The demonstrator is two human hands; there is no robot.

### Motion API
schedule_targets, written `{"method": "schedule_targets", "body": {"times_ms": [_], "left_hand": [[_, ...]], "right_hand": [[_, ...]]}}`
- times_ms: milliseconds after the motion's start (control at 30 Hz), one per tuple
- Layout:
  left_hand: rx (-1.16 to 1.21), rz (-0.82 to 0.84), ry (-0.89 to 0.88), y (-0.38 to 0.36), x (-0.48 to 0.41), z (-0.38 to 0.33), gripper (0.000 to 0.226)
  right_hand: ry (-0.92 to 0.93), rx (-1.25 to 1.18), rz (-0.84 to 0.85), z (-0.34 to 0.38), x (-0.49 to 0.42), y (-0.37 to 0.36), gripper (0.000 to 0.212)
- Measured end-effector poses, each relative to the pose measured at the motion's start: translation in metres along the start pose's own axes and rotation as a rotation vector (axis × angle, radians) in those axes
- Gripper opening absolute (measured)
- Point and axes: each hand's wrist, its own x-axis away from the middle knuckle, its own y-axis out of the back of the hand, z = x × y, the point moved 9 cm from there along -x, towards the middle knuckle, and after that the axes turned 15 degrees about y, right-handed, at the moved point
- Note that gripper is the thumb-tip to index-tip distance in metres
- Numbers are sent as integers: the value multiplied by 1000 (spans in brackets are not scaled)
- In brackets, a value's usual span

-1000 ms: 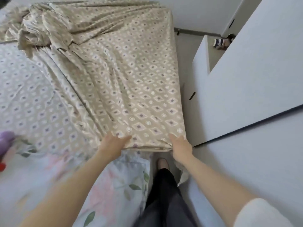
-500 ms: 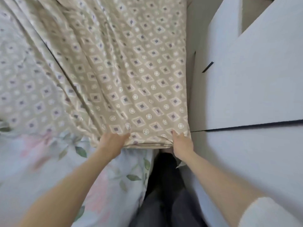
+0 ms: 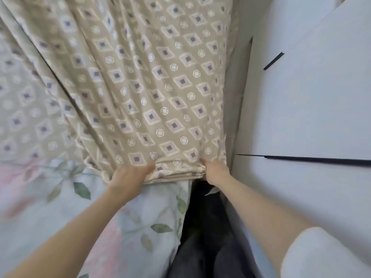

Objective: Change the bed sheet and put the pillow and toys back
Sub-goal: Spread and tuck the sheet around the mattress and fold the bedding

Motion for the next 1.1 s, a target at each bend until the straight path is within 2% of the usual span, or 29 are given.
{"method": "schedule_targets", "body": {"times_ms": [67, 133, 200, 300, 367, 433, 500, 600, 667, 700, 767, 833, 967, 1033, 1100], "left_hand": [[24, 20, -19, -4, -1, -2, 82], [-16, 29, -58, -8, 5, -6, 83], [-42, -4, -80, -9, 13, -6, 84], [42, -101, -82, 4, 23, -5, 69], [92, -148, -84, 12, 27, -2, 61], [138, -211, -114, 22, 35, 1, 58], [132, -343, -178, 36, 51, 0, 55], [47, -494, -250, 53, 72, -3, 52], [8, -452, -251, 49, 75, -4, 48], [-22, -366, -229, 41, 74, -4, 43], [-106, -178, -121, 18, 67, 6, 29], [-157, -45, -117, 4, 69, 9, 30], [-267, -39, -235, -2, 76, -2, 36], [-342, -66, -311, -6, 80, -5, 39], [-304, -85, -297, -5, 77, 0, 45]], "right_hand": [[28, -52, 115, 4, -8, -5, 71], [70, -40, 172, 13, -11, -6, 57], [101, -49, 31, 25, -8, 2, 46], [160, -86, -239, 34, 12, 14, 54], [257, -51, -334, 41, 30, 15, 50], [382, 42, -371, 53, 47, 11, 43], [448, 38, -406, 63, 61, 10, 45], [404, -11, -447, 68, 69, 15, 23], [378, -51, -378, 70, 71, 10, 10], [379, -88, -302, 73, 73, 3, 1], [386, -151, -133, 79, 78, -18, 25], [402, -199, -32, 87, 85, -36, 35], [369, -176, 77, 99, 88, -72, 31], [353, -201, 69, 101, 89, -81, 6], [329, -184, 49, 99, 89, -83, 56]]}}
